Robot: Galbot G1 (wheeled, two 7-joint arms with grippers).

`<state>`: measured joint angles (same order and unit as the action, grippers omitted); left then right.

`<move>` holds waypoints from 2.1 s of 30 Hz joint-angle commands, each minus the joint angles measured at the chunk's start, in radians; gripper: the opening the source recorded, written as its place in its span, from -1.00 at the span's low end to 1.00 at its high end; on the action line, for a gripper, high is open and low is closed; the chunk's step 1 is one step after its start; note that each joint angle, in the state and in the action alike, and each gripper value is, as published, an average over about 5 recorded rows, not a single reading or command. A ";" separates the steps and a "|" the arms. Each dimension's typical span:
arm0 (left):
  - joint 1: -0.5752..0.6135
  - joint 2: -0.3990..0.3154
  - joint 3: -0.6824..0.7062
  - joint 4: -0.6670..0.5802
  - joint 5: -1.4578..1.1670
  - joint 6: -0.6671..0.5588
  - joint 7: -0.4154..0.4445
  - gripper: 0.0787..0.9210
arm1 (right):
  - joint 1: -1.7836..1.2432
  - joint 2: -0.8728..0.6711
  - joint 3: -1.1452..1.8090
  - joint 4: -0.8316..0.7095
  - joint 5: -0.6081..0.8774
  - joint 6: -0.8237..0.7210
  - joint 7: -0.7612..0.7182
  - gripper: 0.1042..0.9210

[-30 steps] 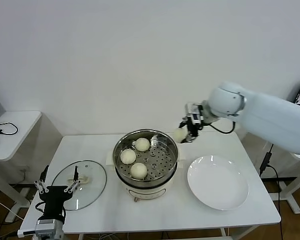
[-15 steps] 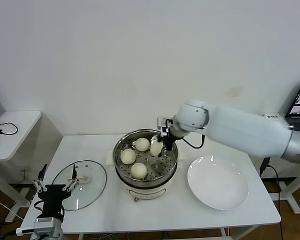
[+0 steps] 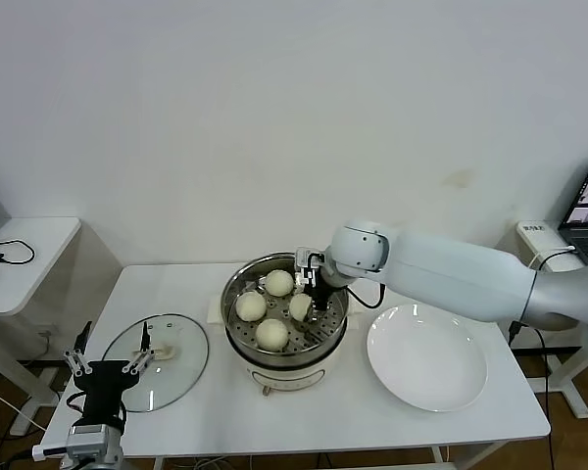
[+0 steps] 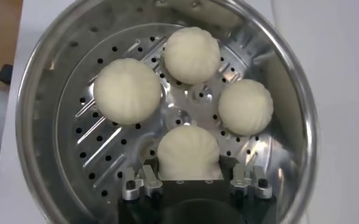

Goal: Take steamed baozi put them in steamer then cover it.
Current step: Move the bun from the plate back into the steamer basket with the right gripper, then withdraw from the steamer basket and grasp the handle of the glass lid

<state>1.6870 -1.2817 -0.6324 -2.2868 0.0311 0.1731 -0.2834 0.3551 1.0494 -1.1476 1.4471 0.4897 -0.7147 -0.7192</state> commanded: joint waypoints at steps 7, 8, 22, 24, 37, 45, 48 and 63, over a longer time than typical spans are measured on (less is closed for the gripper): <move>0.005 -0.003 -0.001 -0.002 -0.001 -0.001 0.000 0.77 | 0.052 -0.089 0.048 0.082 -0.007 0.000 -0.026 0.74; 0.004 -0.004 0.000 -0.001 -0.002 -0.002 0.001 0.77 | 0.056 -0.110 0.066 0.099 -0.008 0.011 -0.029 0.74; -0.001 -0.004 -0.001 0.025 -0.025 -0.045 -0.010 0.77 | -0.447 -0.358 0.622 0.330 0.122 0.233 0.504 0.76; -0.001 -0.009 -0.001 0.028 -0.025 -0.056 -0.012 0.77 | -0.588 -0.355 0.752 0.345 0.101 0.301 0.562 0.76; 0.010 -0.034 0.002 0.129 0.029 -0.157 -0.034 0.77 | -1.323 -0.059 1.535 0.292 -0.172 0.851 0.622 0.76; 0.007 -0.035 -0.002 0.275 0.307 -0.216 -0.046 0.77 | -1.621 0.130 1.860 0.355 -0.150 0.871 0.533 0.76; 0.007 -0.008 -0.027 0.325 0.506 -0.221 -0.035 0.77 | -1.724 0.170 1.927 0.397 -0.136 0.839 0.527 0.76; -0.007 0.166 -0.115 0.540 1.191 -0.265 0.048 0.77 | -1.948 0.250 2.036 0.503 -0.151 0.773 0.588 0.76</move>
<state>1.7061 -1.1982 -0.7122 -1.9009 0.7853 -0.0657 -0.2700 -1.3767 1.2183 0.7290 1.8900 0.3580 0.0455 -0.1516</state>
